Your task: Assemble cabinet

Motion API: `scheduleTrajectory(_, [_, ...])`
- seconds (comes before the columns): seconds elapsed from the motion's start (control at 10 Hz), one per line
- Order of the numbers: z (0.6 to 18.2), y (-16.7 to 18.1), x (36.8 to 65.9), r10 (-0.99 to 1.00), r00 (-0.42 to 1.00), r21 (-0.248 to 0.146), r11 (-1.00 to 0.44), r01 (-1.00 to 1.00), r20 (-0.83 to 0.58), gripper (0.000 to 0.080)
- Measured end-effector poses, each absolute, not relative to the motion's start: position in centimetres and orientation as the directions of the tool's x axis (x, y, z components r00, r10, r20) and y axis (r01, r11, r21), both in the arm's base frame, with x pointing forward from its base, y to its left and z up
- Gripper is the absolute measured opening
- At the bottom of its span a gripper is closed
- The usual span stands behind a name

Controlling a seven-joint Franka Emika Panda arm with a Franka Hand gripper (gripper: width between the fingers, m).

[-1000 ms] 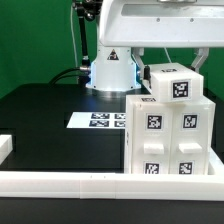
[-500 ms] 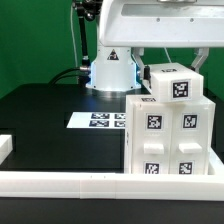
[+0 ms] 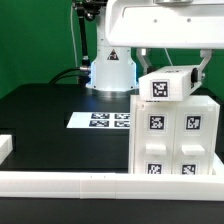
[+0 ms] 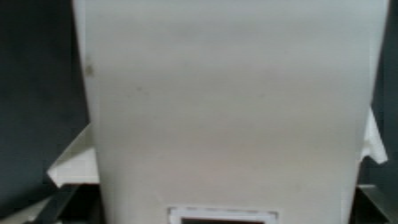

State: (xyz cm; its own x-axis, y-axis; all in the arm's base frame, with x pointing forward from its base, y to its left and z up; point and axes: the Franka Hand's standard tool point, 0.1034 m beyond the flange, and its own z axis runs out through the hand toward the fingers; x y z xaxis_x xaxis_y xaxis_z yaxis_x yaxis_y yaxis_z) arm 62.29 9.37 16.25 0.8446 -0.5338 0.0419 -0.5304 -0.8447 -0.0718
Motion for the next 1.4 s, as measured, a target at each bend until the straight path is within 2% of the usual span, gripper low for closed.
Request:
scheduleTrajectory(0.3, [16.3,9.46,62.32,-0.673,0.739,-0.081,-0.739,-0.669,0.03,0.0551])
scheduleTrajectory(0.4, [16.23,9.48,62.24,-0.76,0.65,-0.088,-0.648,-0.756,0.004,0.0551])
scheduleTrajectory(0.5, [16.21,9.44,62.25,-0.845,0.533,-0.096,-0.528,-0.844,-0.035,0.0551])
scheduleTrajectory(0.6, [16.15,9.67,62.2,-0.934,0.345,-0.095,-0.336,-0.937,-0.091,0.0551])
scheduleTrajectory(0.8, [16.36,10.04,63.04,-0.986,0.076,-0.145,-0.055,-0.988,-0.145,0.0551])
scheduleTrajectory(0.9, [16.34,10.18,62.91,-0.987,0.057,-0.136,-0.037,-0.99,-0.15,0.0551])
scheduleTrajectory(1.2, [16.31,10.32,62.94,-0.977,-0.119,-0.109,0.14,-0.984,-0.175,0.0551])
scheduleTrajectory(1.4, [16.35,10.32,63.18,-0.97,-0.144,-0.122,0.17,-0.978,-0.195,0.0551])
